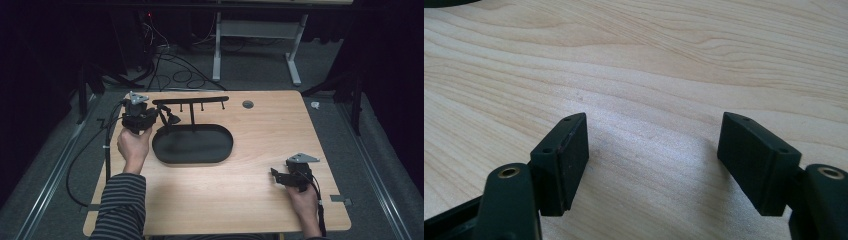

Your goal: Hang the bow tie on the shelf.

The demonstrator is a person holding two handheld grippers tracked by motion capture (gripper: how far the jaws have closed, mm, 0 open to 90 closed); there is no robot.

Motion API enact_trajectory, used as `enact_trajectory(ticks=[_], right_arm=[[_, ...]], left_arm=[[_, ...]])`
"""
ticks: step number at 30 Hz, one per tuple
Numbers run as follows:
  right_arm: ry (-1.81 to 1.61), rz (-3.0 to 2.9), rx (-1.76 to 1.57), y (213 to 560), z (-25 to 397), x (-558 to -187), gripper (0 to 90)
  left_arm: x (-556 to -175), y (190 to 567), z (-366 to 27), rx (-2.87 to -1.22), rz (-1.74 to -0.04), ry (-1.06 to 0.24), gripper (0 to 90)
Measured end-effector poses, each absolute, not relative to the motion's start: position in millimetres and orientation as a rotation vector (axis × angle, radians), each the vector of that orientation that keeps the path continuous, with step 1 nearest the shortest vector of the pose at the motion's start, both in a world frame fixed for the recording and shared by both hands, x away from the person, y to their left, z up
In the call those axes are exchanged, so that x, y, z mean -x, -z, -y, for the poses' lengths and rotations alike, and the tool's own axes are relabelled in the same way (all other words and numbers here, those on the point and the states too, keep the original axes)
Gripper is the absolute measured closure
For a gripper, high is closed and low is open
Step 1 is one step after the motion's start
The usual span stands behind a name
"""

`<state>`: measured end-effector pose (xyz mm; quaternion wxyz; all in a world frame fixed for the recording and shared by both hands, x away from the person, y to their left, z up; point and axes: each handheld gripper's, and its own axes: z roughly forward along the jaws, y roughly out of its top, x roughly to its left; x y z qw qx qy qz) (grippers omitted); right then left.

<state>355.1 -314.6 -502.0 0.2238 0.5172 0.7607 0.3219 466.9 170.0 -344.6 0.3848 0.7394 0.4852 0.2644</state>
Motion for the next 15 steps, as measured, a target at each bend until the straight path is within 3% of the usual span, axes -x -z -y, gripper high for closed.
enact_trajectory(ticks=[15], right_arm=[[-0.892, -2.100, -1.432, 502, 315, -355, 29.6]], left_arm=[[-454, 338, -175, -1.867, -1.218, -0.628, 68.5]])
